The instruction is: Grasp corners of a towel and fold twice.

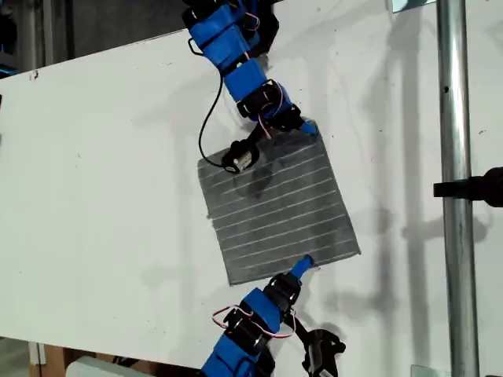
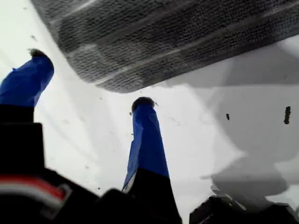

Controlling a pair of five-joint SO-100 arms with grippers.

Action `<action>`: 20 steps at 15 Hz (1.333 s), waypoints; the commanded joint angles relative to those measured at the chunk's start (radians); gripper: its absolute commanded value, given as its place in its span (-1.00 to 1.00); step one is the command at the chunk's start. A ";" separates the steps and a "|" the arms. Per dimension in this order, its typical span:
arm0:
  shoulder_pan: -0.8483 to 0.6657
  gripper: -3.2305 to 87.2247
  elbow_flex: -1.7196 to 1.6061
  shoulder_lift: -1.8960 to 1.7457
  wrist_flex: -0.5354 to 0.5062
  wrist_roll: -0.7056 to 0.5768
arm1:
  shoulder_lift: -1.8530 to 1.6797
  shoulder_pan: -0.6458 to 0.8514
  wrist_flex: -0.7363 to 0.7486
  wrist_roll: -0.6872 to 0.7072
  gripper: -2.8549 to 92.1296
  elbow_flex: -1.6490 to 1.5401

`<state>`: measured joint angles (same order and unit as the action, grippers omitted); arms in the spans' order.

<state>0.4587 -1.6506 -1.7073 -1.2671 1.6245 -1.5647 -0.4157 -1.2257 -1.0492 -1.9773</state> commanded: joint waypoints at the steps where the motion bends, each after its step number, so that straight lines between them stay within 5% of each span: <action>1: 0.017 -0.34 0.067 0.006 -0.006 0.015 | 0.071 0.048 0.048 0.021 -0.21 0.043; 6: 0.025 -0.38 0.094 0.035 -0.026 0.037 | 0.117 0.084 0.104 0.043 -0.94 0.052; 10: -0.003 -0.34 0.296 0.241 -0.107 0.009 | 0.114 0.084 0.117 0.058 -0.94 0.058; 20: 0.046 -0.39 0.782 0.750 -0.029 -0.077 | 0.121 0.100 0.138 0.074 -0.94 0.078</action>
<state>0.4832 -0.9204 -0.9434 -1.3346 1.5524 -1.4358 -0.3390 -1.0999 -0.9833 -1.9390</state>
